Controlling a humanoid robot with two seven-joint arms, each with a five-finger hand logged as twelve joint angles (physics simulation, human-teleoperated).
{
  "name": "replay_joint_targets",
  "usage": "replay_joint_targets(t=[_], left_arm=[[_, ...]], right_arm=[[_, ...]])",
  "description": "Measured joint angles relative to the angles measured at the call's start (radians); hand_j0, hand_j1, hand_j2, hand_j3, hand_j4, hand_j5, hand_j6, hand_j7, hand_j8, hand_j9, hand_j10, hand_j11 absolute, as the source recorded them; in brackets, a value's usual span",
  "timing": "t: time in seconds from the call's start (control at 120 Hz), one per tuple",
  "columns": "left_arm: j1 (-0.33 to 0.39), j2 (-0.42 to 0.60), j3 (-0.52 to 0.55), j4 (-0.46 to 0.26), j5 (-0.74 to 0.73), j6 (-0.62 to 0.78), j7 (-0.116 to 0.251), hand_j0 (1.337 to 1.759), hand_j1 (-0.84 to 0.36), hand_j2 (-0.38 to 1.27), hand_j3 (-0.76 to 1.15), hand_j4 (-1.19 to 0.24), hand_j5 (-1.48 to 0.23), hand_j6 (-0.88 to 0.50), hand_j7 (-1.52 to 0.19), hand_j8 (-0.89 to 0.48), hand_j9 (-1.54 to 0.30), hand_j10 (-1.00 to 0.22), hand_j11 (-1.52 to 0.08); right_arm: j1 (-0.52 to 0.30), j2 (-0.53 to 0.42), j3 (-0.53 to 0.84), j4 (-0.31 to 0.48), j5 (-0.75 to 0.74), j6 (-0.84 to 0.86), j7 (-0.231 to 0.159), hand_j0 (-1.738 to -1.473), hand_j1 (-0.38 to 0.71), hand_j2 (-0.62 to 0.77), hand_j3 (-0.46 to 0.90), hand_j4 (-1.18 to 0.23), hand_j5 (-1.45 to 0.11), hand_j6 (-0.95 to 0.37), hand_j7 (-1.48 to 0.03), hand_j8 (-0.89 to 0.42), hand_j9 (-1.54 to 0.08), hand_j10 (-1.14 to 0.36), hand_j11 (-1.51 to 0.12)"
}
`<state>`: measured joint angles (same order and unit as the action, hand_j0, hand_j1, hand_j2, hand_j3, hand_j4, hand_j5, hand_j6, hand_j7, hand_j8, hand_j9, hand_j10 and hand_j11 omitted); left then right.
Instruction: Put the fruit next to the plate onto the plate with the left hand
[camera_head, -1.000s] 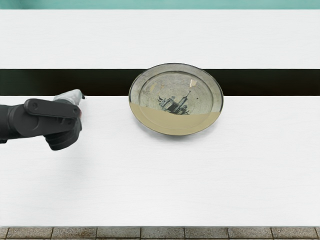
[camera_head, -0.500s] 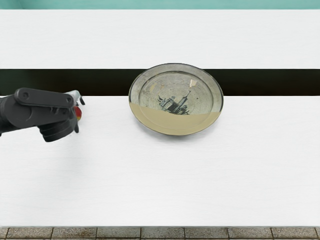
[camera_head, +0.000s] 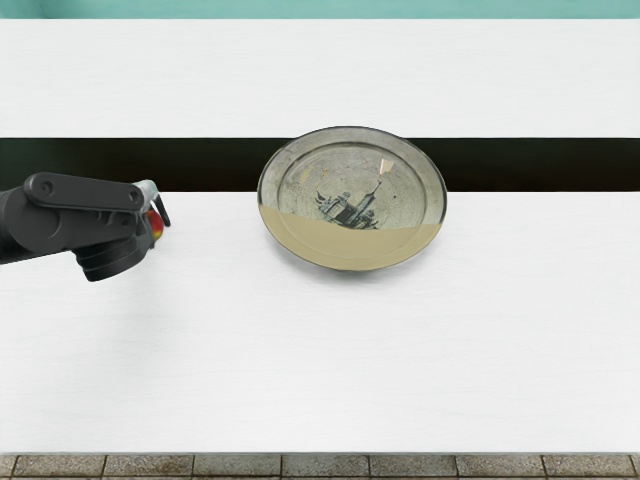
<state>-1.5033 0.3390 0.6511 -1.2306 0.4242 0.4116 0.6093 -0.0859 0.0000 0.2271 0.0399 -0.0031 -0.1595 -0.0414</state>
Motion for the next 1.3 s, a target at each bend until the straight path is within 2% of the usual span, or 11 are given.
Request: replay_joint_targets(t=[0.15, 0.283, 0.383, 0.4, 0.467, 0.575, 0.642, 0.758, 0.917, 1.167, 1.3], left_arm=[[0.000, 0.000, 0.000, -0.001, 0.002, -0.004, 0.001, 1.654, -0.43, 0.31, 0.00, -0.70, -0.96, -0.24, -0.52, -0.36, -0.50, -0.60, -1.01], [-0.005, 0.000, -0.001, -0.004, -0.008, -0.010, 0.004, 1.653, -0.47, 0.38, 0.00, -0.67, -1.04, -0.25, -0.55, -0.38, -0.49, -0.55, -1.08], [-0.011, 0.001, -0.004, -0.005, -0.030, -0.026, 0.005, 1.650, -0.46, 0.36, 0.00, -0.67, -1.05, -0.15, -0.64, -0.26, -0.63, -0.54, -1.11], [-0.012, 0.001, -0.004, -0.005, -0.033, -0.028, 0.004, 1.650, -0.47, 0.36, 0.00, -0.67, -1.06, -0.13, -0.89, -0.25, -0.63, -0.53, -1.11], [-0.016, 0.007, -0.006, -0.006, -0.042, -0.040, 0.003, 1.650, -0.47, 0.38, 0.00, -0.66, -1.08, -0.30, -0.94, -0.26, -0.59, -0.53, -1.13], [-0.022, 0.012, -0.008, -0.007, -0.051, -0.053, 0.002, 1.647, -0.45, 0.35, 0.00, -0.65, -1.12, -0.28, -1.03, -0.27, -0.54, -0.53, -1.15], [-0.035, 0.015, -0.007, -0.009, -0.054, -0.057, 0.002, 1.644, -0.44, 0.32, 0.00, -0.64, -1.14, -0.27, -1.08, -0.41, -0.72, -0.54, -1.16], [-0.090, 0.035, -0.008, -0.011, -0.053, -0.063, 0.003, 1.640, -0.39, 0.23, 0.00, -0.67, -1.15, -0.29, -1.13, -0.36, -0.93, -0.59, -1.18], [-0.206, 0.047, -0.023, -0.019, -0.051, -0.068, 0.004, 1.636, -0.36, 0.19, 0.00, -0.71, -1.14, -0.31, -1.15, -0.33, -1.06, -0.65, -1.20], [-0.290, 0.036, -0.186, -0.104, -0.061, -0.099, 0.005, 1.632, -0.32, 0.13, 0.00, -0.75, -1.13, -0.33, -1.17, -0.31, -1.15, -0.68, -1.21], [-0.272, 0.011, -0.302, -0.130, -0.085, -0.165, 0.005, 1.632, -0.32, 0.13, 0.00, -0.74, -1.14, -0.32, -1.18, -0.30, -1.17, -0.68, -1.22]], right_arm=[[0.000, 0.000, 0.000, 0.000, 0.000, 0.000, 0.000, -1.658, -0.31, -0.01, 0.00, -0.03, -0.04, -0.03, -0.04, -0.03, -0.04, -0.03, -0.04], [0.000, 0.000, 0.000, 0.000, 0.000, 0.000, 0.000, -1.658, -0.31, -0.01, 0.00, -0.03, -0.04, -0.03, -0.04, -0.03, -0.04, -0.03, -0.04], [0.000, 0.000, 0.000, 0.000, 0.000, 0.000, 0.000, -1.658, -0.31, -0.01, 0.00, -0.03, -0.04, -0.03, -0.04, -0.03, -0.04, -0.03, -0.04], [0.000, 0.000, 0.000, 0.000, 0.000, 0.000, 0.000, -1.658, -0.31, -0.01, 0.00, -0.03, -0.04, -0.03, -0.04, -0.03, -0.04, -0.03, -0.04], [0.000, 0.000, 0.000, 0.000, 0.000, 0.000, 0.000, -1.658, -0.31, -0.01, 0.00, -0.03, -0.04, -0.03, -0.04, -0.03, -0.04, -0.03, -0.04], [0.000, 0.000, 0.000, 0.000, 0.000, 0.000, 0.000, -1.658, -0.31, -0.01, 0.00, -0.03, -0.04, -0.03, -0.04, -0.03, -0.04, -0.03, -0.04], [0.000, 0.000, 0.000, 0.000, 0.000, 0.000, 0.000, -1.658, -0.31, -0.01, 0.00, -0.03, -0.04, -0.03, -0.04, -0.03, -0.04, -0.03, -0.04], [0.000, 0.000, 0.000, 0.000, 0.000, 0.000, 0.000, -1.658, -0.31, -0.01, 0.00, -0.03, -0.04, -0.03, -0.04, -0.03, -0.04, -0.03, -0.04], [0.000, 0.000, 0.000, 0.000, 0.000, 0.000, 0.000, -1.658, -0.31, -0.01, 0.00, -0.03, -0.04, -0.03, -0.04, -0.03, -0.04, -0.03, -0.04], [0.000, 0.000, 0.000, 0.000, 0.000, 0.000, 0.000, -1.658, -0.31, -0.01, 0.00, -0.03, -0.04, -0.03, -0.04, -0.03, -0.04, -0.03, -0.04], [0.000, 0.000, 0.000, 0.000, 0.000, 0.000, 0.000, -1.658, -0.31, -0.01, 0.00, -0.03, -0.04, -0.03, -0.04, -0.03, -0.04, -0.03, -0.04]])
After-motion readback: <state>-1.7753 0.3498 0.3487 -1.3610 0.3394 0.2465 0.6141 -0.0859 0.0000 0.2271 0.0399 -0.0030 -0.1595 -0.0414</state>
